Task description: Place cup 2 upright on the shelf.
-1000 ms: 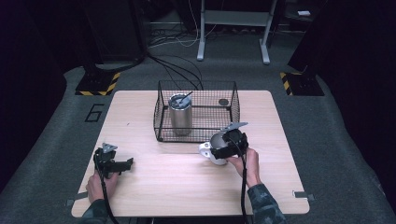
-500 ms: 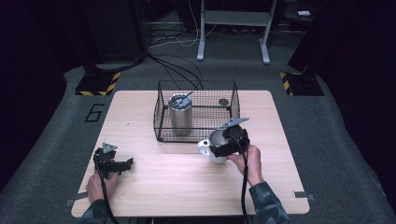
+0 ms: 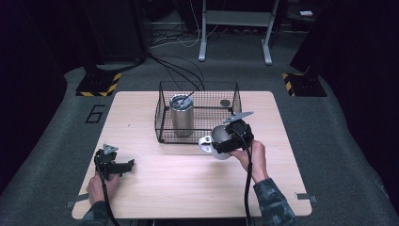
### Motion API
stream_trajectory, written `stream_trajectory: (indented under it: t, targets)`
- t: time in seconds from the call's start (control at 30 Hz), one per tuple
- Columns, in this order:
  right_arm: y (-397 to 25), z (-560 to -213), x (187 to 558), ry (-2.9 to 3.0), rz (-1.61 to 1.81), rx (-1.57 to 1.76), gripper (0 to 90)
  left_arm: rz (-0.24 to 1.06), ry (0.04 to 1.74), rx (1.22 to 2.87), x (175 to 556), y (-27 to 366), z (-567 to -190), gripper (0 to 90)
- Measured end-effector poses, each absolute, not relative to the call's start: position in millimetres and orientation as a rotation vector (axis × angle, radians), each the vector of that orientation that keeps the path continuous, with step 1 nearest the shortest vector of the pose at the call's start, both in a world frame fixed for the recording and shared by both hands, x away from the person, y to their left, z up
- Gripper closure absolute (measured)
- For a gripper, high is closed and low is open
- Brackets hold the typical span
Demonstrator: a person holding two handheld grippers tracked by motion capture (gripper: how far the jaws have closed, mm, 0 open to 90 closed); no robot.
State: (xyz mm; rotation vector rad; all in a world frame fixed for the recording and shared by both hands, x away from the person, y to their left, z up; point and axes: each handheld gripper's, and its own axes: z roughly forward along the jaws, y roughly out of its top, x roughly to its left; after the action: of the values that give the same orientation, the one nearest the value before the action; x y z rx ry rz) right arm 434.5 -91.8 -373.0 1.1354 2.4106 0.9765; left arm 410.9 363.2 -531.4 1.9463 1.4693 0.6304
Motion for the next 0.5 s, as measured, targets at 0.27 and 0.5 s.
stream_trajectory:
  t: [0.27, 0.5]
  targets:
    - [-91, -359, 438, 2.407, 0.981, 1.120, 6.1, 0.632, 1.469, 1.946, 411, 363, -531, 0.3]
    - [-90, -347, 443, 2.398, 0.995, 1.119, 6.1, 0.630, 1.470, 1.945, 411, 363, -531, 0.3]
